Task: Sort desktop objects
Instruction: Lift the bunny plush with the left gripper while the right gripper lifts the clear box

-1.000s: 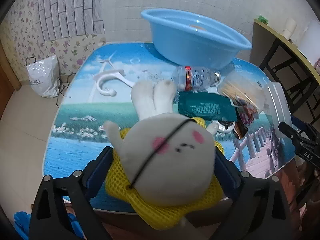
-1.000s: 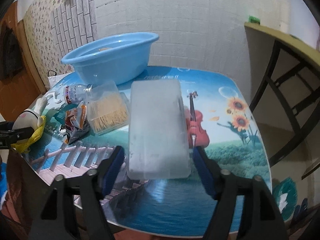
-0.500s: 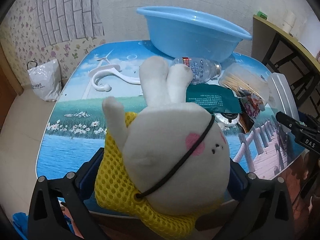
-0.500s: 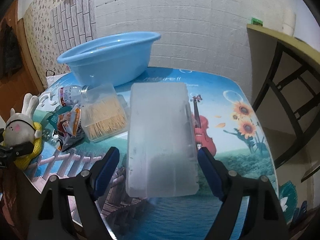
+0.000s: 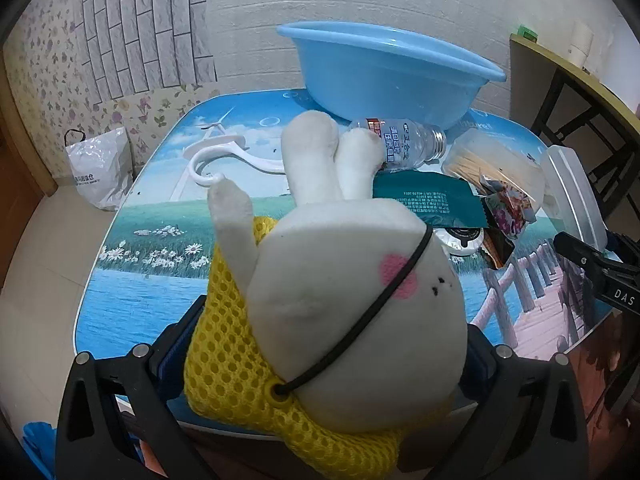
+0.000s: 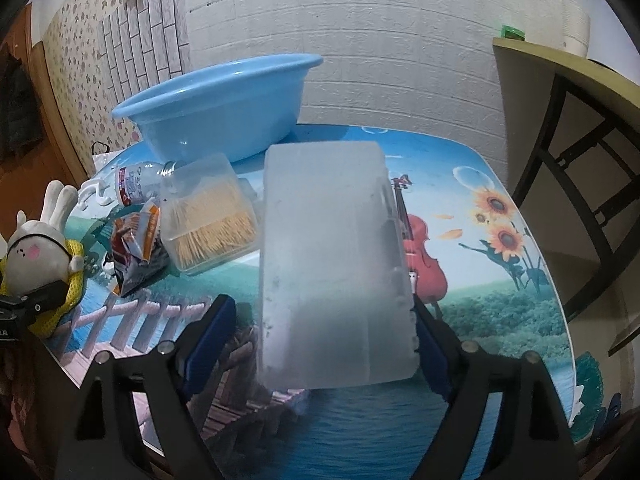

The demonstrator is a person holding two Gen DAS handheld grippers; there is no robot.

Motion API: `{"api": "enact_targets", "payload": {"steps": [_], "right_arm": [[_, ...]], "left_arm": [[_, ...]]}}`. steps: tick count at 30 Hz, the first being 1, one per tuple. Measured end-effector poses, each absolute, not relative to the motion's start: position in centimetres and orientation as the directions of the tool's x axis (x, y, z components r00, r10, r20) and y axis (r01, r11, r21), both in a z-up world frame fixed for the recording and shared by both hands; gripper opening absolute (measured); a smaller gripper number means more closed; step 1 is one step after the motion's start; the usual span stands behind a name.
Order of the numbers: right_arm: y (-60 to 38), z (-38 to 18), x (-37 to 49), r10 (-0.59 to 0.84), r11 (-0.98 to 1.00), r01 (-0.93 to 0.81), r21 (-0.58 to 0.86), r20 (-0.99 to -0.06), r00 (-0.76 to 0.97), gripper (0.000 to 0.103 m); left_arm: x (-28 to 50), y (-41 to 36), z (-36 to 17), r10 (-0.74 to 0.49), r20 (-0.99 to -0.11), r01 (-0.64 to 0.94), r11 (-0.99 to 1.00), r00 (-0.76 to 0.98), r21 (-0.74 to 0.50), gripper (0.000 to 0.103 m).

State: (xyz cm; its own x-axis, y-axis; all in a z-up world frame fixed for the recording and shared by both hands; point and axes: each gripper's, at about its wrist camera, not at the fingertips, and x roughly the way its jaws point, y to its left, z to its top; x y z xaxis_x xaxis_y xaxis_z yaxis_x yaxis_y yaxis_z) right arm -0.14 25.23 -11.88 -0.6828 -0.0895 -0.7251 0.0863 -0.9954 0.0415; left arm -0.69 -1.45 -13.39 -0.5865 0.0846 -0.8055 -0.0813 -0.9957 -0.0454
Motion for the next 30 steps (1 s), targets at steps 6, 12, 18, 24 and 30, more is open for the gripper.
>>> {"api": "enact_targets", "payload": {"steps": [6, 12, 18, 24, 30], "right_arm": [[25.4, -11.9, -0.1, -0.110, -0.994, 0.073, 0.083, -0.716, -0.690, 0.094], [25.6, -11.7, 0.1, -0.121, -0.992, 0.070, 0.101, -0.717, -0.687, 0.097], [26.3, -11.4, 0.2, -0.133, -0.990, 0.059, 0.129, -0.705, -0.696, 0.061], [25.7, -10.6, 0.9, -0.086, -0.996, 0.062, 0.060, -0.691, -0.718, 0.061], [25.8, -8.3, 0.9, -0.062, -0.998, 0.045, 0.042, -0.646, -0.761, 0.061]], "left_arm": [[-0.6, -1.2, -12.8, 0.125, -0.790, -0.117, -0.991, -0.601, -0.067, 0.076], [-0.6, -0.7, -12.6, 0.128, -0.789, -0.135, -0.989, -0.600, -0.058, 0.066], [-0.9, -0.5, -11.8, 0.110, -0.786, -0.141, -0.990, -0.609, -0.030, 0.065], [-1.3, -1.4, -9.4, 0.115, -0.755, -0.111, -0.992, -0.646, -0.056, 0.065], [-1.7, -2.3, -7.3, 0.122, -0.737, -0.093, -0.992, -0.665, -0.080, 0.065]]}}
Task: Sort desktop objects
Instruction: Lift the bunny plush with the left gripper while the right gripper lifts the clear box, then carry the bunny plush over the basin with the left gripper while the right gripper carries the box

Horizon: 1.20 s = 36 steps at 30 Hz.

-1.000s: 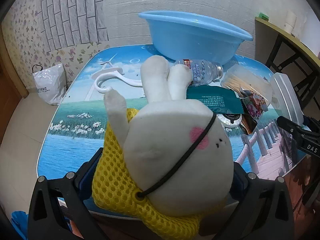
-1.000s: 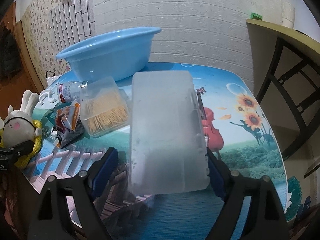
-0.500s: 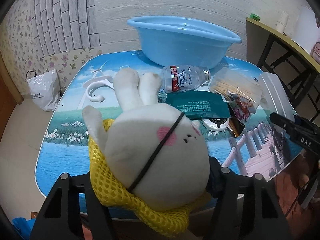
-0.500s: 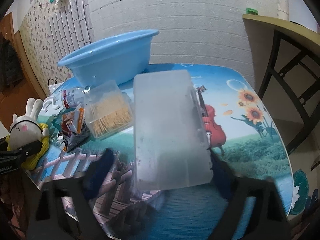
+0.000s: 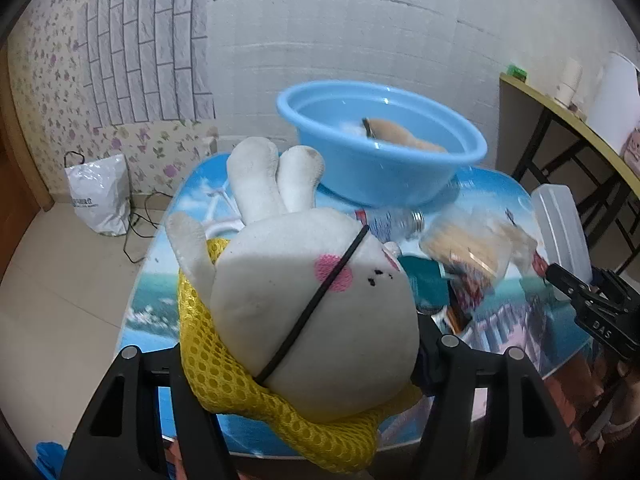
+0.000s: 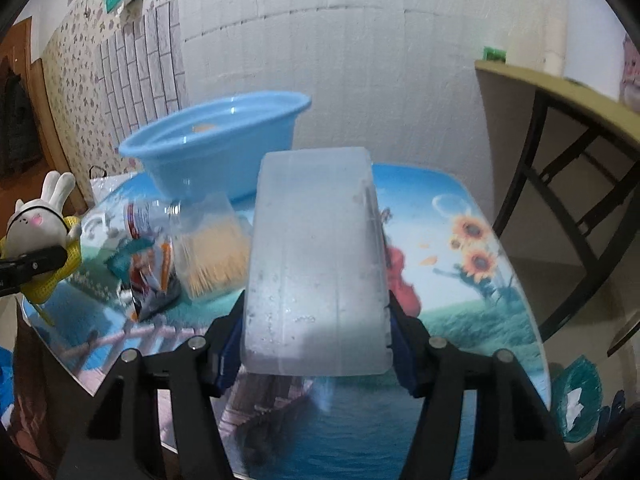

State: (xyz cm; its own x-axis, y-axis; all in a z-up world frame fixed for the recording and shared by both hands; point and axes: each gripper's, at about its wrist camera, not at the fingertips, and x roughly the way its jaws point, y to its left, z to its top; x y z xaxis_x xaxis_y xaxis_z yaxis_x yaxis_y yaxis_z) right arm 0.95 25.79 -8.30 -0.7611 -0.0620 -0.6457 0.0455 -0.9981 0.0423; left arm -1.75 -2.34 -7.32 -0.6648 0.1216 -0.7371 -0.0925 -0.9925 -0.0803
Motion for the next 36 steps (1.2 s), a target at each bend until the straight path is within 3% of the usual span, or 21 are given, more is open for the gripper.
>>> {"api": "enact_targets", "payload": {"steps": [16, 36], "right_arm": [[25.1, -3.1, 1.0, -0.160, -0.987, 0.109, 0.119, -0.613, -0.774, 0.061], [24.1, 0.9, -3.4, -0.247, -0.969, 0.204, 0.140, -0.595, -0.765, 0.061]], "left_arm": [[-3.6, -0.4, -2.7, 0.167, -0.682, -0.133, -0.986, -0.712, -0.101, 0.065], [-9.1, 0.1, -1.1, 0.165, -0.659, -0.130, -0.986, -0.734, -0.102, 0.066]]}}
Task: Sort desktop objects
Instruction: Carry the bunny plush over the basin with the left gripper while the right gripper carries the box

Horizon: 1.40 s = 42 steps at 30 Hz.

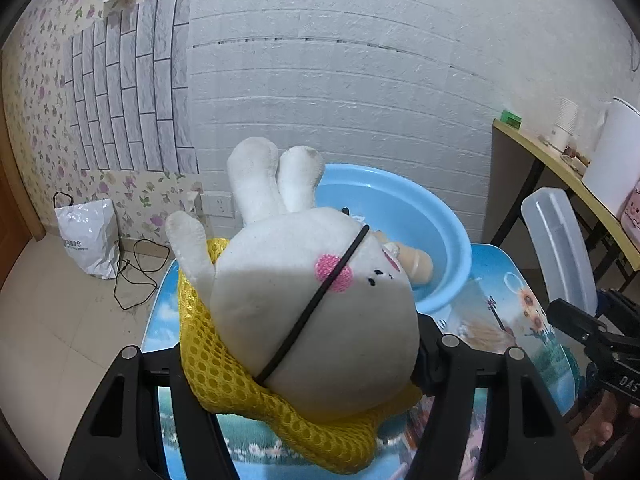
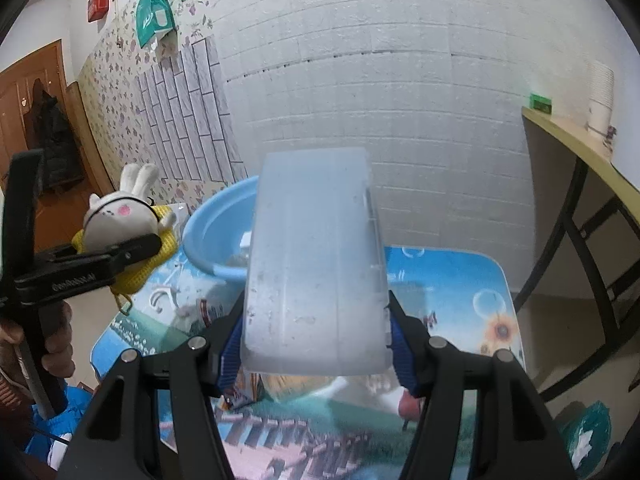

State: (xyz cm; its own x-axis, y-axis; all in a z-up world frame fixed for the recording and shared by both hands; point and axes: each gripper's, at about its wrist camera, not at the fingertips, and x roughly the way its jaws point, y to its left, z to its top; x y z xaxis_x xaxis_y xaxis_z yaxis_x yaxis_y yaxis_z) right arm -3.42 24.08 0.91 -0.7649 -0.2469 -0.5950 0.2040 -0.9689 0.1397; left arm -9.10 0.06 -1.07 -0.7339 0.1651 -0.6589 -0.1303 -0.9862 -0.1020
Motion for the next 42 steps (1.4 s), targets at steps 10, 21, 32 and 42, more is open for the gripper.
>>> {"api": "enact_targets", "payload": {"steps": [10, 21, 32, 42], "right_arm": [[23.1, 1.2, -6.9, -0.251, -0.967, 0.225, 0.122, -0.623, -0.741, 0.061], [22.6, -0.1, -9.8, -0.220, -0.974, 0.200, 0.108, -0.670, -0.709, 0.061], [21.6, -0.6, -12.3, -0.210, -0.976, 0.187, 0.110, -0.695, -0.688, 0.061], [19.7, -1.7, -14.8, -0.230, -0.970, 0.217, 0.111, -0.712, -0.664, 0.061]], "left_arm": [[-13.3, 1.2, -2.6, 0.195, -0.672, -0.168, -0.980, -0.714, -0.105, 0.066], [-16.3, 1.7, -5.0, 0.219, -0.681, -0.208, -0.973, -0.699, -0.099, 0.073], [-18.1, 0.8, -4.9, 0.298, -0.681, -0.220, -0.954, -0.669, -0.202, 0.085], [-15.9, -2.3, -3.7, 0.261, -0.659, -0.189, -0.965, -0.706, -0.180, 0.088]]}}
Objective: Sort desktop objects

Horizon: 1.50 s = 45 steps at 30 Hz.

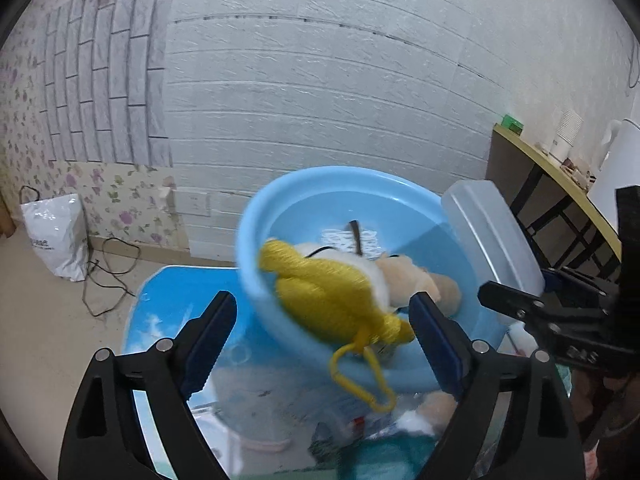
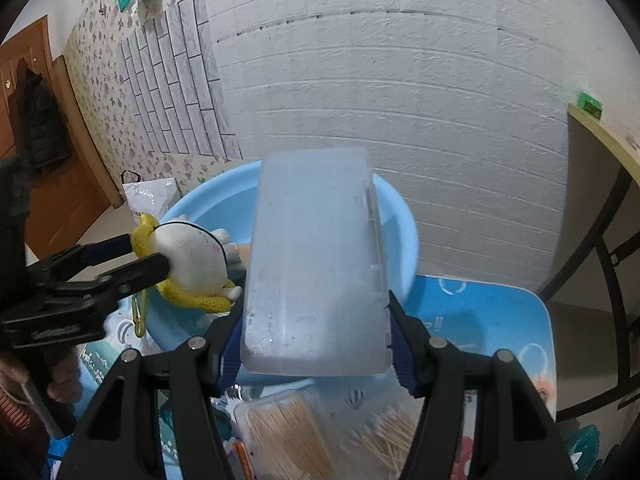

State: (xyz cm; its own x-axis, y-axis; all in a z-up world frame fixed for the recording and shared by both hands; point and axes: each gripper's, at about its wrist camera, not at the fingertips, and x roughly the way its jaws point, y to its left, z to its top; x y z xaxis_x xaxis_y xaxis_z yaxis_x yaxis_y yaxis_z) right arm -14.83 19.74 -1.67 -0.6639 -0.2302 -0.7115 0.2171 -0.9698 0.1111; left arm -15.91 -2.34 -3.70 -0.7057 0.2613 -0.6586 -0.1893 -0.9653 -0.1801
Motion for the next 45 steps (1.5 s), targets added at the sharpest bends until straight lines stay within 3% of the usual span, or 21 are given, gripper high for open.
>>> {"api": "enact_targets", "payload": {"steps": [12, 17, 29, 45], "right_arm": [[18.4, -2.8, -14.5, -0.217, -0.970, 0.226, 0.085, -0.717, -0.663, 0.062], [19.5, -2.5, -12.8, -0.261, -0.964, 0.221, 0.147, -0.678, -0.687, 0.063], [25.4, -4.5, -9.5, -0.173, -0.982, 0.057, 0.182, -0.723, -0.669, 0.064], [27.5, -6.7, -4.4, -0.139, -0.983, -0.001, 0.181, -0.761, -0.633, 0.064]], "left_arm": [[-12.2, -6.3, -5.9, 0.159, -0.708, -0.077, -0.986, -0.688, -0.146, 0.089], [-10.4, -7.1, -7.7, 0.135, -0.747, -0.051, -0.990, -0.651, -0.134, 0.089], [-7.9, -8.6, -10.9, 0.082, -0.808, 0.036, -0.991, -0.583, -0.126, 0.089], [-5.3, -7.5, -11.3, 0.145, -0.820, 0.004, -0.984, -0.553, -0.176, 0.090]]}}
